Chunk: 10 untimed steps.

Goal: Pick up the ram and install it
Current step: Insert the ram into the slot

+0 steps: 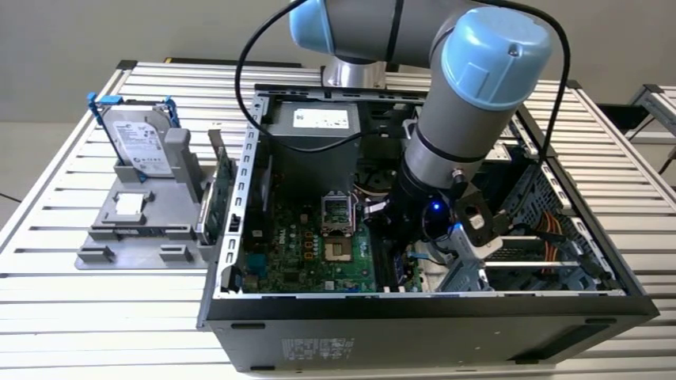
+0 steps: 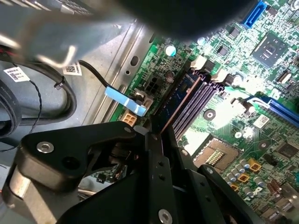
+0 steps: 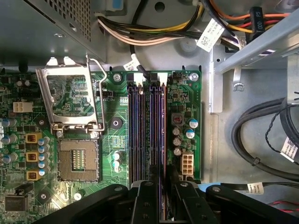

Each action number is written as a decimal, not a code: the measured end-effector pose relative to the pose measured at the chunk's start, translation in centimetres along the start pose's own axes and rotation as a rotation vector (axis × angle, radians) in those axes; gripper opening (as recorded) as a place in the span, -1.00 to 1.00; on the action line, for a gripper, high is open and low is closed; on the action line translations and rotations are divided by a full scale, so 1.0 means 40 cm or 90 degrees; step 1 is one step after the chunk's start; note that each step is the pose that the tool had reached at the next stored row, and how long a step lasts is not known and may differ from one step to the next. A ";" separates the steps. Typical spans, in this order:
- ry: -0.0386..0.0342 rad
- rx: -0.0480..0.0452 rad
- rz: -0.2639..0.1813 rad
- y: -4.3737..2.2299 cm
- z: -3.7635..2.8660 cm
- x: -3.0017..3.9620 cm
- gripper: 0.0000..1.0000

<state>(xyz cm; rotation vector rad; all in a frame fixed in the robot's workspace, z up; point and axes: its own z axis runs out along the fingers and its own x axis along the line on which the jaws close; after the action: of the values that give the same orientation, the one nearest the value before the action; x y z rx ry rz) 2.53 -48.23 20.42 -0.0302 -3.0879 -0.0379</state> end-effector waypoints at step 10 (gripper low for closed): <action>0.0000 0.0014 0.000 0.001 -0.038 0.002 1.00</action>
<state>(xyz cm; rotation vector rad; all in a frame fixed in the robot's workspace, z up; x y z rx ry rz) 2.52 -48.23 21.94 -0.0306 -3.0878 -0.0346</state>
